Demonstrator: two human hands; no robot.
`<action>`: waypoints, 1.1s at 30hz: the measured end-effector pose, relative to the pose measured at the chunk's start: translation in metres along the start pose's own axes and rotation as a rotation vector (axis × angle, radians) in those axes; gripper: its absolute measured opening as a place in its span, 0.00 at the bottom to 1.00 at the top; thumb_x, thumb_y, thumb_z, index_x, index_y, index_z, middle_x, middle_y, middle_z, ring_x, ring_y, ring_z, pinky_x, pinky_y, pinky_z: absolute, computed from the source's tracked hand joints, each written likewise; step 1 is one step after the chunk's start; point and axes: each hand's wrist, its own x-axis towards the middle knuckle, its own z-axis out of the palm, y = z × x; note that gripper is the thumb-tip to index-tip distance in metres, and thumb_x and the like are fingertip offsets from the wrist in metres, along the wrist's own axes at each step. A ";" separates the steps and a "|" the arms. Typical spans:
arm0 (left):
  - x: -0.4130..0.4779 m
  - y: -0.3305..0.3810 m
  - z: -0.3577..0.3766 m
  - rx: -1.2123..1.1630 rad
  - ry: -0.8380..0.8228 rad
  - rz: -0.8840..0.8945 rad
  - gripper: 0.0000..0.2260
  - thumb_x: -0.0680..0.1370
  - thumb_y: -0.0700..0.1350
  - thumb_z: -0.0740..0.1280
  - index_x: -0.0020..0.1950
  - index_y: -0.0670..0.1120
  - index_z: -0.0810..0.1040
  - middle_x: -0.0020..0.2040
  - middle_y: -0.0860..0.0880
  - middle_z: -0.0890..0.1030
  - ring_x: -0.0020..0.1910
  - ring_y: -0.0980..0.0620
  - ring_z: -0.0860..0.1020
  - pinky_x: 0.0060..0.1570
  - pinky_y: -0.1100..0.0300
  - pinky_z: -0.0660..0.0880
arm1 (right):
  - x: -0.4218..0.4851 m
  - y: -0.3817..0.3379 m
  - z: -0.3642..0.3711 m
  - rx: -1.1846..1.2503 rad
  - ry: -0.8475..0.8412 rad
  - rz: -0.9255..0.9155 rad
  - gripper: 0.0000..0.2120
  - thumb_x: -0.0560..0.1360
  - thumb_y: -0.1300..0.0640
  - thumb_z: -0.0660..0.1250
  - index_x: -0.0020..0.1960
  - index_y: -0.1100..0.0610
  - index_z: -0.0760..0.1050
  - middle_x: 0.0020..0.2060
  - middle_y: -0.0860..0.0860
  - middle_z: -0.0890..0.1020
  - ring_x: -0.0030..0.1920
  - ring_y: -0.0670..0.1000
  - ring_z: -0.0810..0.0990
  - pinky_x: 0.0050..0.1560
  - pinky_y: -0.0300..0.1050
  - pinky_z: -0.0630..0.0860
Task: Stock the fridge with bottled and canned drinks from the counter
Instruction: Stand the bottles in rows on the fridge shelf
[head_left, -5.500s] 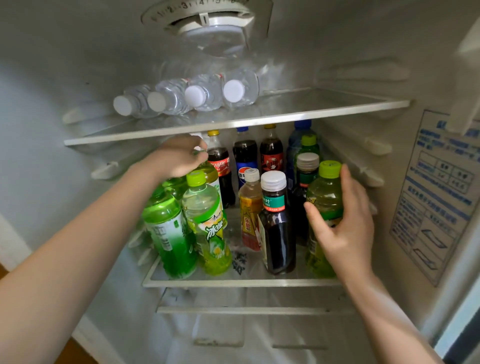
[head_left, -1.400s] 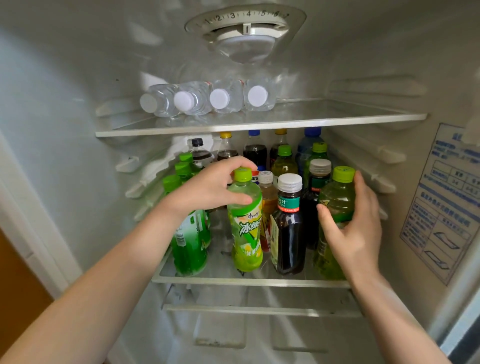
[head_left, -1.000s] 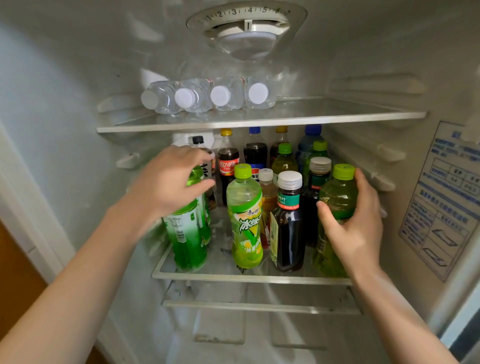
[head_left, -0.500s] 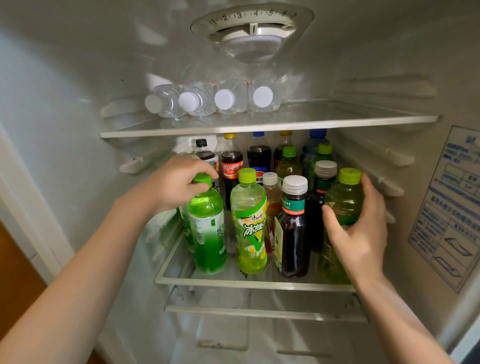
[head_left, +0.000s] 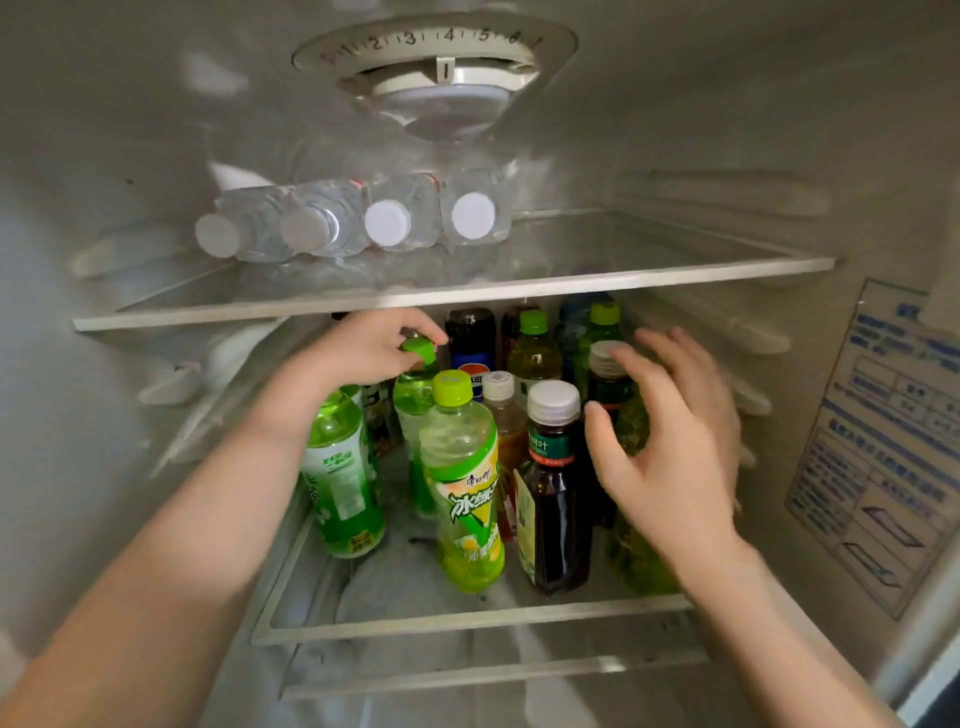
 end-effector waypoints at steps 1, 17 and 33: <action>0.007 -0.001 0.001 0.014 -0.012 0.001 0.15 0.76 0.36 0.68 0.55 0.56 0.78 0.61 0.51 0.77 0.57 0.51 0.75 0.55 0.62 0.74 | 0.004 -0.003 0.000 -0.029 -0.003 -0.018 0.20 0.72 0.49 0.65 0.61 0.56 0.77 0.64 0.52 0.75 0.70 0.54 0.68 0.68 0.57 0.66; 0.050 -0.024 0.015 0.039 -0.077 0.032 0.24 0.75 0.44 0.71 0.69 0.55 0.69 0.65 0.51 0.72 0.59 0.51 0.72 0.55 0.60 0.69 | 0.007 0.002 0.013 -0.145 -0.113 0.048 0.16 0.75 0.49 0.60 0.50 0.57 0.81 0.50 0.50 0.81 0.56 0.54 0.76 0.54 0.56 0.73; 0.071 -0.020 0.038 -0.212 -0.111 0.031 0.30 0.73 0.37 0.72 0.70 0.54 0.67 0.68 0.48 0.70 0.55 0.46 0.76 0.56 0.47 0.76 | 0.006 0.001 0.019 -0.287 0.118 -0.109 0.08 0.72 0.57 0.66 0.39 0.59 0.82 0.41 0.51 0.81 0.49 0.55 0.76 0.43 0.49 0.70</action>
